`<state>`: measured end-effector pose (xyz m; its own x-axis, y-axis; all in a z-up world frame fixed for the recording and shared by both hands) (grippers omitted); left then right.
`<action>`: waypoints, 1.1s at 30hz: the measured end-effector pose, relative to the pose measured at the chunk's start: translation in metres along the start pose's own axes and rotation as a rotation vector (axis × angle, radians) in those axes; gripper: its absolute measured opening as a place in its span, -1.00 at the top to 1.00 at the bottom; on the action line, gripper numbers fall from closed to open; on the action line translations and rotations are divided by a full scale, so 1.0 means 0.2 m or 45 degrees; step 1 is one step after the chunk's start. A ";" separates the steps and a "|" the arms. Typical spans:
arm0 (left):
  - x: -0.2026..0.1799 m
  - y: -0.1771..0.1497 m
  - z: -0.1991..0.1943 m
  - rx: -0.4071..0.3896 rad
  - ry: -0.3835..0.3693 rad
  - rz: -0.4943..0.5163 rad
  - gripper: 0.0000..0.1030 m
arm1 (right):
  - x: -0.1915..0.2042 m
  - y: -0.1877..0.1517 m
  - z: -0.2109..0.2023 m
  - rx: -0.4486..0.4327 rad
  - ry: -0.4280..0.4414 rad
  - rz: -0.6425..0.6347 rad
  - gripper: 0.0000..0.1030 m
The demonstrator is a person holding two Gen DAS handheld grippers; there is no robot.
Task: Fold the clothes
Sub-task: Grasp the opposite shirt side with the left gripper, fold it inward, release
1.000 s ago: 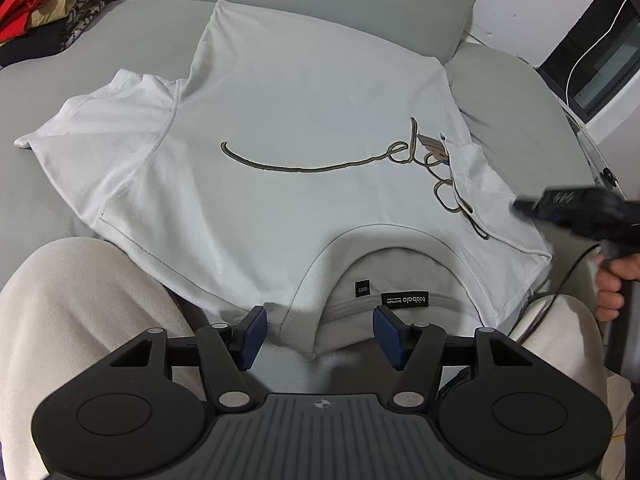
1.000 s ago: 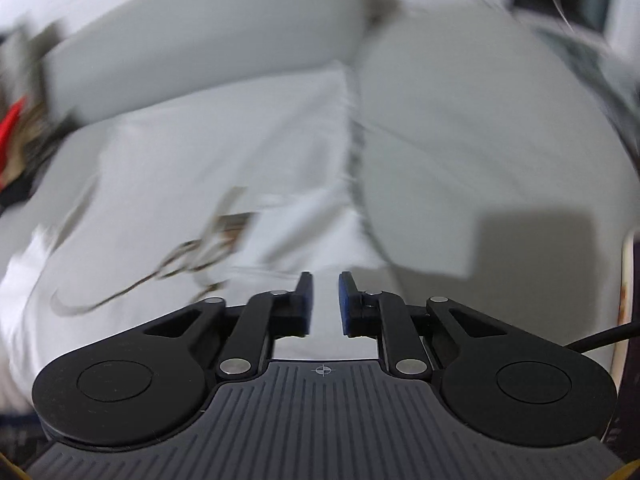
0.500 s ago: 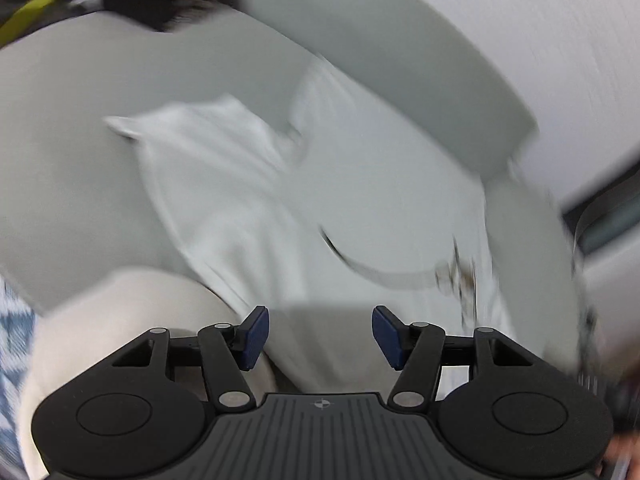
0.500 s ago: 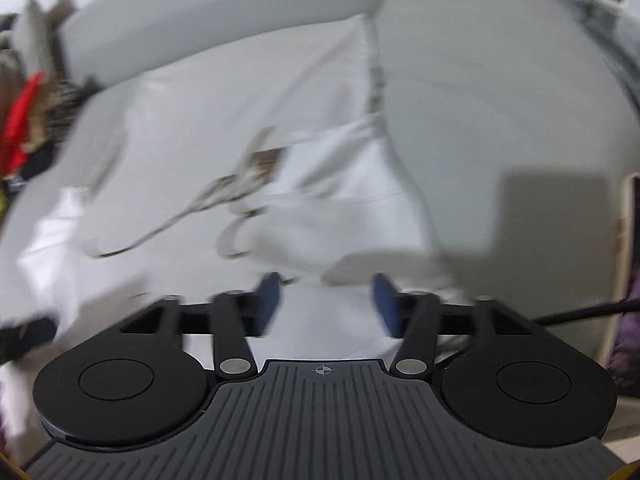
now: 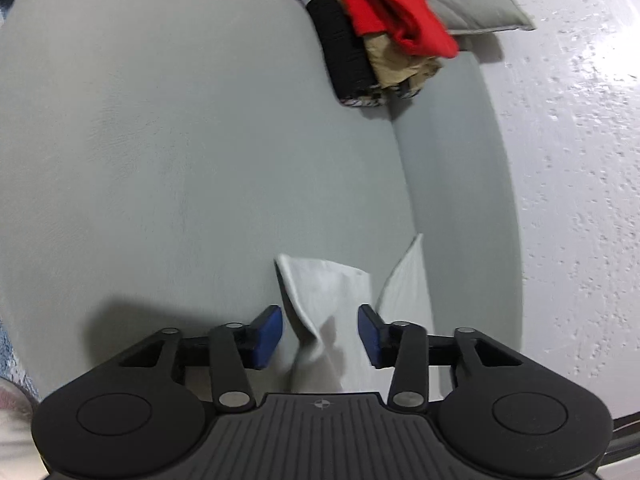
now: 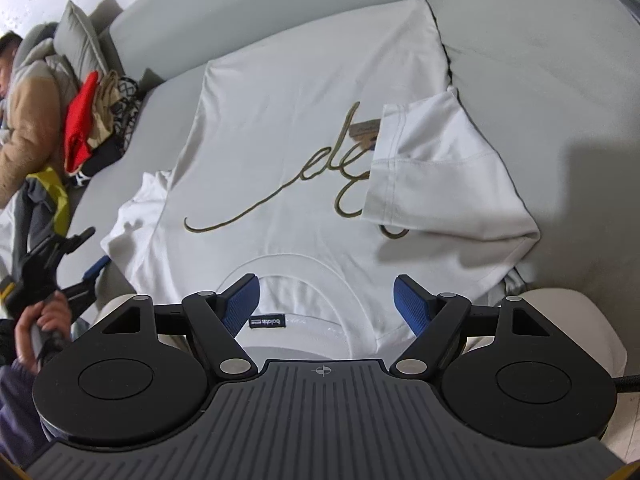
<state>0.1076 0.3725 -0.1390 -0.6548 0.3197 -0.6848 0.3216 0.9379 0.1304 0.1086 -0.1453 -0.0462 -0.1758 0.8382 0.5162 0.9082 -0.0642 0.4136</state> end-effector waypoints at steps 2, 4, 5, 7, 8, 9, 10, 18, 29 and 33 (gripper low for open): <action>-0.02 0.04 0.04 0.012 0.015 0.036 0.48 | 0.00 0.00 0.00 0.004 -0.003 0.004 -0.54; -0.03 0.07 0.08 0.025 0.021 0.065 0.55 | -0.01 0.00 0.00 0.009 -0.007 0.008 -0.54; -0.03 0.08 0.10 0.031 0.024 0.078 0.58 | -0.01 -0.01 0.00 0.012 -0.010 0.009 -0.54; -0.03 0.10 0.12 0.032 0.065 0.104 0.83 | -0.01 -0.02 0.01 0.023 -0.015 0.012 -0.54; -0.05 0.10 0.11 0.003 0.082 0.142 0.86 | -0.01 -0.02 0.01 0.029 -0.016 0.013 -0.54; -0.07 0.09 0.10 -0.025 0.100 0.180 0.91 | -0.01 -0.03 0.02 0.036 -0.014 0.011 -0.54; -0.09 0.09 0.09 -0.055 0.118 0.222 0.94 | -0.01 -0.03 0.02 0.042 -0.013 0.007 -0.54; -0.64 -0.30 -0.13 -0.490 0.127 1.058 0.97 | -0.02 -0.04 0.03 0.053 -0.004 0.003 -0.54; -0.76 -1.39 0.16 -0.314 0.440 2.392 0.64 | -0.06 -0.06 0.03 0.066 0.016 0.024 -0.54; -0.81 -1.32 0.14 -0.104 0.464 2.212 0.25 | -0.06 -0.06 0.02 0.080 0.038 0.006 -0.54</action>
<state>0.1482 0.0697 -0.0828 0.2625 0.8564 0.4445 0.7189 -0.4809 0.5019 0.1015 -0.1519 -0.0608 -0.1818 0.8213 0.5407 0.9310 -0.0333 0.3635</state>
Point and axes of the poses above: each gripper's, at about its wrist camera, not at the fingertips, and z roughly the way its jaws point, x to its left, y to its top, the point moved 3 cm from there along z, roughly the way its jaws point, and after that the axes turned 13 degrees about y, right-handed, at the moved point
